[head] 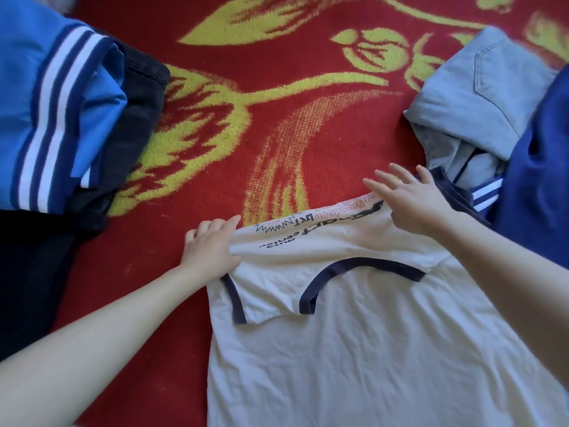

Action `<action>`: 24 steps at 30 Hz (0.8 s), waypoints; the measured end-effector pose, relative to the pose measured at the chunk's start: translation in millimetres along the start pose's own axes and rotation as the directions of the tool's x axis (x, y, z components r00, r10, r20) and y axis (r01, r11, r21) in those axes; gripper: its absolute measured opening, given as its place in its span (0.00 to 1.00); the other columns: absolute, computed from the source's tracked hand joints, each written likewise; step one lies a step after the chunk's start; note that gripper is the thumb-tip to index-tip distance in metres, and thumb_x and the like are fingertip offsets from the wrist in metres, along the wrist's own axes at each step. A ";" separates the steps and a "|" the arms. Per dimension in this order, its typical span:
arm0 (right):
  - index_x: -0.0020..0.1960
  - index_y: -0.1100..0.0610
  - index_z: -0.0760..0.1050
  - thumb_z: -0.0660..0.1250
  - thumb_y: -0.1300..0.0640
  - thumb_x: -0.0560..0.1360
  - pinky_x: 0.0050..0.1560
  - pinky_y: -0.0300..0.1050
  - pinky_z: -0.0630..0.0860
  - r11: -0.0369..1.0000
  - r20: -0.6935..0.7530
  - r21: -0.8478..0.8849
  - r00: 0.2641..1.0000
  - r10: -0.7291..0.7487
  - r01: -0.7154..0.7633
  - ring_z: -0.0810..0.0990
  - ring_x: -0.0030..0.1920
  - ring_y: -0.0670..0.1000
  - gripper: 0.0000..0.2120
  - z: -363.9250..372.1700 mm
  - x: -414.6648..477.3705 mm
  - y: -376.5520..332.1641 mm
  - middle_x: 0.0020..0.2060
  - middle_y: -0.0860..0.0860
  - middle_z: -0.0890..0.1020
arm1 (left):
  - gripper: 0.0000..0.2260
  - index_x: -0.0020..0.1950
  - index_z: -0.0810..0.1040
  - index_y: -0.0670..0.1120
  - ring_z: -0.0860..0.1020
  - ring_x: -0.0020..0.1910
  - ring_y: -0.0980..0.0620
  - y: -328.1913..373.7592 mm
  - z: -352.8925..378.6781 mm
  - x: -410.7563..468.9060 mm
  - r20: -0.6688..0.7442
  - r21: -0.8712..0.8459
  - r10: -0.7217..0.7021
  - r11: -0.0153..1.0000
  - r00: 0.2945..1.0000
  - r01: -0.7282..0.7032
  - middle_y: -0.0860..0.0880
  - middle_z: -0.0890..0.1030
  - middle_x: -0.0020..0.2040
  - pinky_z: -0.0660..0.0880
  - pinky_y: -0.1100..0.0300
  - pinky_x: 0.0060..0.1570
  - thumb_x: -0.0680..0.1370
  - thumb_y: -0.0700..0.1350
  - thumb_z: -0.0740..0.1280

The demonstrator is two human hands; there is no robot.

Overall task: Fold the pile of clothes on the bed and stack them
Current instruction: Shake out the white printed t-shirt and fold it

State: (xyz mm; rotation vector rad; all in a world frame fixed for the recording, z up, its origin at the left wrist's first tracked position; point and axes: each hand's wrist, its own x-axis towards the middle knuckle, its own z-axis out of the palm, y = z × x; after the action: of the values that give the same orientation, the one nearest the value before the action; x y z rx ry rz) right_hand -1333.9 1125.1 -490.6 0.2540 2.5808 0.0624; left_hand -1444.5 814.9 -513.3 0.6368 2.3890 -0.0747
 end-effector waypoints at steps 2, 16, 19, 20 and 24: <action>0.77 0.48 0.47 0.55 0.65 0.76 0.71 0.64 0.45 0.995 0.036 -0.097 0.999 -0.020 0.023 0.50 0.75 0.54 0.33 1.8 1.2 -7.8 0.74 0.51 0.60 | 0.28 0.74 0.59 0.52 0.65 0.64 0.49 -0.9 -1.6 0.3 -0.056 0.053 0.015 0.999 0.998 -0.012 0.50 0.74 0.59 0.58 0.53 0.63 0.74 0.43 0.62; 0.43 0.62 0.82 0.51 0.60 0.67 0.71 0.54 0.48 0.871 -0.319 -0.408 0.851 -0.418 0.274 0.68 0.58 0.58 0.20 21.2 -80.1 67.0 0.43 0.56 0.83 | 0.20 0.49 0.72 0.57 0.72 0.36 0.52 -26.8 -15.0 -72.6 -0.094 -0.290 0.368 0.879 0.925 -0.379 0.54 0.68 0.39 0.69 0.58 0.38 0.69 0.32 0.65; 0.42 0.62 0.81 0.54 0.64 0.69 0.72 0.51 0.48 0.863 -0.407 -0.443 0.804 -0.435 0.242 0.70 0.53 0.58 0.17 28.5 -122.3 74.1 0.39 0.55 0.83 | 0.27 0.54 0.66 0.61 0.75 0.39 0.49 -37.0 -4.9 -89.5 -0.119 -0.225 0.477 0.841 0.871 -0.492 0.52 0.71 0.43 0.74 0.53 0.38 0.70 0.30 0.66; 0.39 0.62 0.79 0.56 0.67 0.70 0.68 0.51 0.57 0.862 -0.454 -0.457 0.776 -0.437 0.218 0.70 0.48 0.58 0.13 33.1 -137.0 73.2 0.35 0.55 0.81 | 0.27 0.55 0.67 0.60 0.75 0.38 0.49 -39.7 -1.5 -95.2 -0.131 -0.174 0.514 0.830 0.848 -0.530 0.52 0.71 0.44 0.75 0.53 0.36 0.70 0.29 0.66; 0.35 0.59 0.68 0.64 0.69 0.69 0.37 0.50 0.60 0.883 -0.511 -0.462 0.787 -0.344 0.086 0.65 0.32 0.55 0.09 59.7 -186.7 56.5 0.26 0.56 0.67 | 0.25 0.53 0.72 0.49 0.70 0.32 0.52 -35.5 15.6 -123.7 -0.078 0.200 0.690 0.718 0.720 -0.666 0.50 0.69 0.39 0.62 0.62 0.21 0.61 0.29 0.67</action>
State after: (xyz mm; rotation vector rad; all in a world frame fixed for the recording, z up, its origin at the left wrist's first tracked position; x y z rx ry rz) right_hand -1137.1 1144.1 -440.2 -0.2845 3.0888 0.7056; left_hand -1369.3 727.8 -453.6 1.6186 2.1371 0.1099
